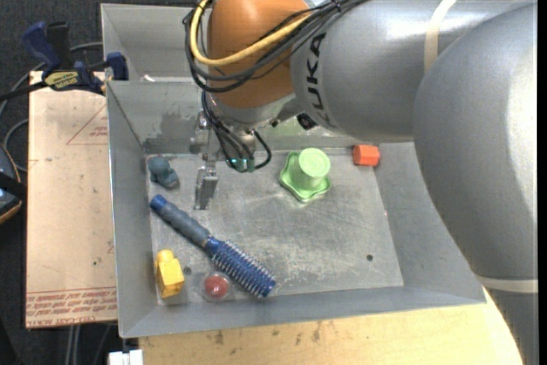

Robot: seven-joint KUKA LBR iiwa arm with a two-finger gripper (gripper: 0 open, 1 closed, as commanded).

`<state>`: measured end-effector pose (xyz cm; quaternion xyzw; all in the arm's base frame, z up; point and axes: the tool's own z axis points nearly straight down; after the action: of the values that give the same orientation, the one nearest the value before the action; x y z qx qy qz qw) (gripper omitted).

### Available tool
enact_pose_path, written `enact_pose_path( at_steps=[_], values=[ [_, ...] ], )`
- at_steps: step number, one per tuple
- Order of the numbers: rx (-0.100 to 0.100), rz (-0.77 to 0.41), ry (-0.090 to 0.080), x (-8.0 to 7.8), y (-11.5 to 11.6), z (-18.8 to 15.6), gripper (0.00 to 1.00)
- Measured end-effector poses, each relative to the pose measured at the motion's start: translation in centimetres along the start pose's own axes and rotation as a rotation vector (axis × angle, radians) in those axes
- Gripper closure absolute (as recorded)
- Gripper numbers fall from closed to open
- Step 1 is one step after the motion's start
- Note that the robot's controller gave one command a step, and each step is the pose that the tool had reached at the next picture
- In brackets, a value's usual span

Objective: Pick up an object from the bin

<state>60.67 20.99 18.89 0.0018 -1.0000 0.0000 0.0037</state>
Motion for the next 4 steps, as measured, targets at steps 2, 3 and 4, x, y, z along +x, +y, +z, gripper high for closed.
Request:
enact_pose_path(
  at_steps=[2,3,4],
  values=[
    [-0.008,-0.157,-0.019,4.4,0.5,11.3,0.00],
    [-0.006,-0.154,-0.019,4.3,0.3,11.2,1.00],
    [-0.003,-0.199,-0.016,5.8,1.2,-2.6,1.00]
  ],
)
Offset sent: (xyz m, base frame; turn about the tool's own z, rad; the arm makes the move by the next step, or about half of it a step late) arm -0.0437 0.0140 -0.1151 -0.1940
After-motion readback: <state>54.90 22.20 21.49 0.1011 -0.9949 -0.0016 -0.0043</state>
